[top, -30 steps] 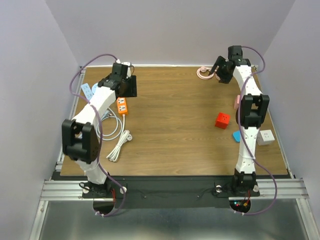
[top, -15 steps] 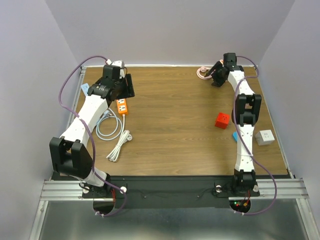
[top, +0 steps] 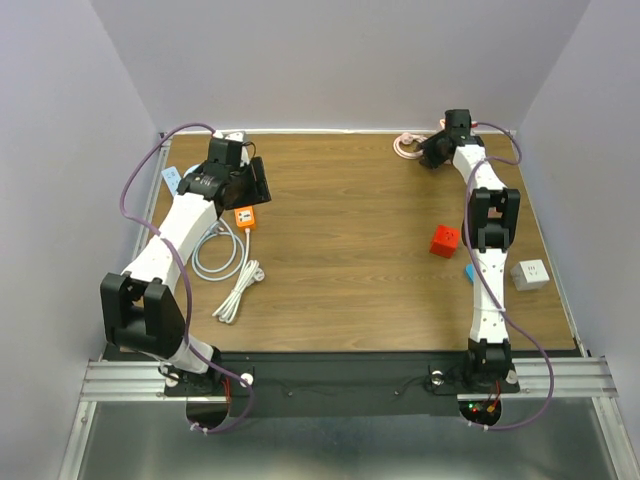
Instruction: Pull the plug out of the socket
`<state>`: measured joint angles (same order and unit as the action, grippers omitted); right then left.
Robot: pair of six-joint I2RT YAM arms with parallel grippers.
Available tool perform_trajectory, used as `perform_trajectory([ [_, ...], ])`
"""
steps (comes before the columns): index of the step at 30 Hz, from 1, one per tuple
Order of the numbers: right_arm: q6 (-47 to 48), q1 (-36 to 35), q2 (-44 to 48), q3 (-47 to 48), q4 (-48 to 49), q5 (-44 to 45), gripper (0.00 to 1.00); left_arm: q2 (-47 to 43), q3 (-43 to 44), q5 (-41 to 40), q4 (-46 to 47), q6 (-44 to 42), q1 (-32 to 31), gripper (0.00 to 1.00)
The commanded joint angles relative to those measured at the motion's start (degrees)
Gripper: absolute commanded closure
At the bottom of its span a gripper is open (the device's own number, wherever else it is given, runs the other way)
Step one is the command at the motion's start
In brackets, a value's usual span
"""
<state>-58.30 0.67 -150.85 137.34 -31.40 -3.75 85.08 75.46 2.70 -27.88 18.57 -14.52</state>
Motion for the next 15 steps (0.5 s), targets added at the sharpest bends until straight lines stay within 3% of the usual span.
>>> perform_trajectory([
  [1,-5.7,-0.6,-0.7,-2.2,2.4,5.5,0.58,-4.0,-0.6,-0.7,-0.9,0.9,0.0,0.30],
  [12,-6.3,-0.6,-4.7,-0.2,0.8,2.4,0.63,-4.3,-2.1,0.3,-0.9,1.1,0.0,0.32],
  [15,-5.8,-0.6,-5.7,1.0,0.7,1.6,0.80,-4.5,-2.6,0.8,-0.9,1.0,0.0,0.33],
])
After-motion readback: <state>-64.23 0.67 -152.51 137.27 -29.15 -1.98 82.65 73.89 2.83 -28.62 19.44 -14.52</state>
